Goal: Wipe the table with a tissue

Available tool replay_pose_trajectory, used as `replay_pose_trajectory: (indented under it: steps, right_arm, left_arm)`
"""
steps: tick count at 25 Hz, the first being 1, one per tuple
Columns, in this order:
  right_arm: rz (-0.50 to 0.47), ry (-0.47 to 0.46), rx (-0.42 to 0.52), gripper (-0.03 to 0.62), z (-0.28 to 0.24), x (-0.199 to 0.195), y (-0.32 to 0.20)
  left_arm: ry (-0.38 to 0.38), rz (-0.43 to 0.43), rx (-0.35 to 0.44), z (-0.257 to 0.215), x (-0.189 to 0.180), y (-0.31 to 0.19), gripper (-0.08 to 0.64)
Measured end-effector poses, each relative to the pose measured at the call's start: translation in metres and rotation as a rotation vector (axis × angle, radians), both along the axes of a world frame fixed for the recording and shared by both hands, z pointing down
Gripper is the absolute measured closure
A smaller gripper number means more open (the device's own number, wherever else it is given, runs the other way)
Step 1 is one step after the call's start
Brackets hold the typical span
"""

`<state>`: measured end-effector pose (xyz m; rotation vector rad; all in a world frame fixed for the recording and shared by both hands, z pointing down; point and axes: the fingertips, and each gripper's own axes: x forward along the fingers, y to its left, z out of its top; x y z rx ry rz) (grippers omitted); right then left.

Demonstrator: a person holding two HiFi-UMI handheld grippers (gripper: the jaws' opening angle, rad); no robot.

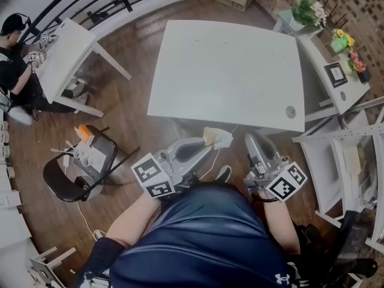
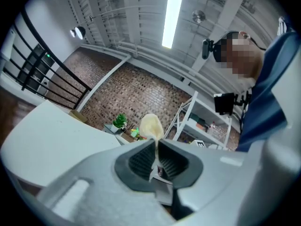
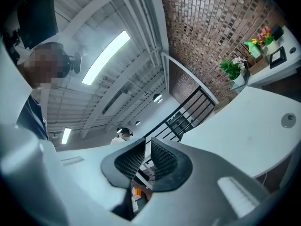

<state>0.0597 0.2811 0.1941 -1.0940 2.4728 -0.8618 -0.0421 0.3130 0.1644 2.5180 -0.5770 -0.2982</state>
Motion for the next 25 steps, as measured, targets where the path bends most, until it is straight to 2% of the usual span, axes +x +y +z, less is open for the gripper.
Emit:
replay_pose_trajectory:
  steps: [8,25]
  right_arm:
    - [0.026,0.005,0.025,0.551,-0.004,0.027,0.026]
    - [0.035,0.021,0.04,0.552,-0.014,0.013,0.04]
  left_arm:
    - [-0.009,0.036,0.048,-0.011,0.024,0.023,0.538]
    - [-0.006,0.058,0.07,-0.017,0.004,0.042,0.538]
